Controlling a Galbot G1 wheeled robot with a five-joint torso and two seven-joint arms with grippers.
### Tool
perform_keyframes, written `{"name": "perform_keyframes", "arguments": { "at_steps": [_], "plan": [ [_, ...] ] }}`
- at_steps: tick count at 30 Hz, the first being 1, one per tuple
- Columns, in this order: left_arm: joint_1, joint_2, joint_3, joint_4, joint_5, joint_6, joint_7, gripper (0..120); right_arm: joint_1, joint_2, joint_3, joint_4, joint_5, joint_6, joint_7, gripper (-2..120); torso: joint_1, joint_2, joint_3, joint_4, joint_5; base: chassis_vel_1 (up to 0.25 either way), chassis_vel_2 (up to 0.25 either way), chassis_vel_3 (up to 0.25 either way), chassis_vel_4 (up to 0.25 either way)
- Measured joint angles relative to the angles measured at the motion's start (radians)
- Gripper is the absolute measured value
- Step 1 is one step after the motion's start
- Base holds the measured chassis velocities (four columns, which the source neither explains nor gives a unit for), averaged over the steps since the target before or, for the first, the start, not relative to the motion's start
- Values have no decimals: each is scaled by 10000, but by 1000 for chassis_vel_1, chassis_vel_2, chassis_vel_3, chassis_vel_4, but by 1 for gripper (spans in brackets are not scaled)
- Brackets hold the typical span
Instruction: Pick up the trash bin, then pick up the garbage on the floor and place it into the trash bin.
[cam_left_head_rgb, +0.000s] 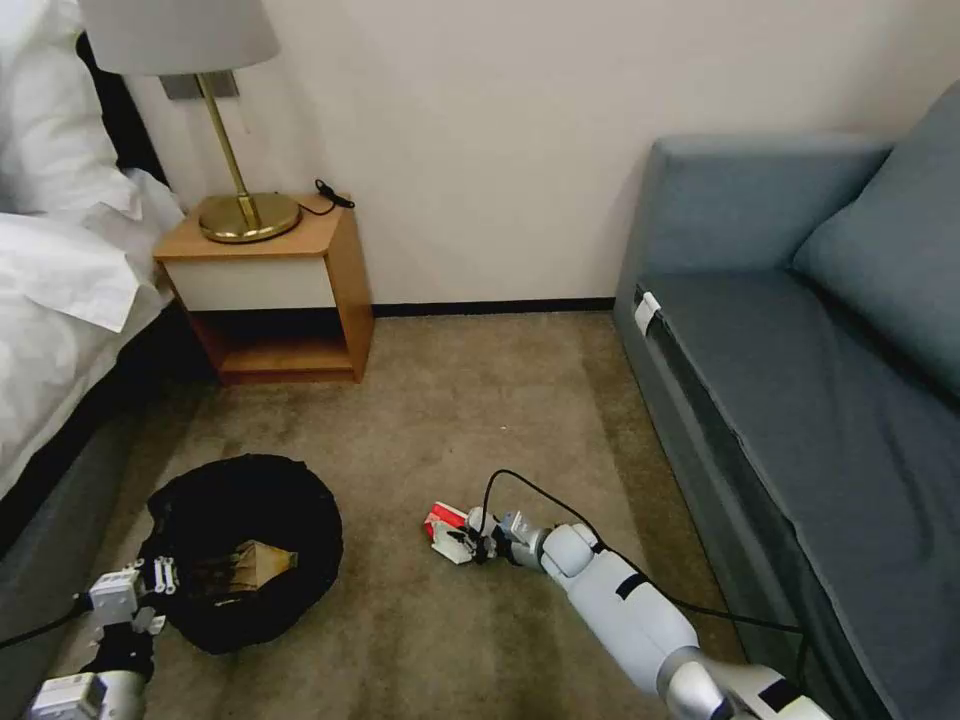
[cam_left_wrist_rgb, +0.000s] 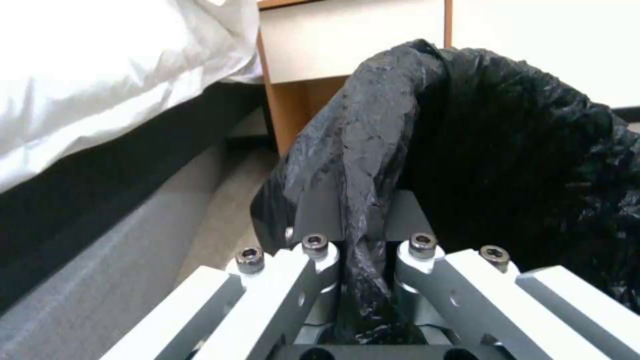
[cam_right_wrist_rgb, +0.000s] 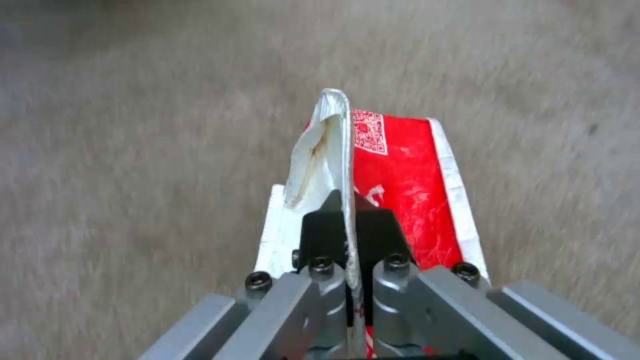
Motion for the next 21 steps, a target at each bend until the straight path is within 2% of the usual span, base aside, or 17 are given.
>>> {"name": "perform_keyframes", "arguments": {
  "at_steps": [3,7,11,17,20,21],
  "plan": [
    [6,0,0,-12,3,-3,2,6,-44,-12,-3,312,391,205,120,0,0,-1,0,0,0,0,0,0,0],
    [14,5,4,-12,6,-13,5,6,-72,82,-87,738,959,781,891,0,0,0,0,0,0,0,0,0,0],
    [11,11,35,-13,12,-18,11,6,-68,474,-380,1275,1562,1737,2468,0,0,0,0,2,0,0,0,0,0],
    [-8,31,74,-43,24,-18,15,6,-122,730,-808,2172,2373,2016,3086,0,0,0,0,1,-1,0,0,0,0],
    [-26,81,76,-48,18,-17,16,6,-329,649,-1672,3485,3335,1864,3283,0,0,0,0,2,-1,0,0,0,0],
    [-26,81,76,-48,18,-17,16,6,-329,649,-1672,3485,3335,1864,3283,0,0,0,0,2,-1,0,0,0,0]
  ]
}}
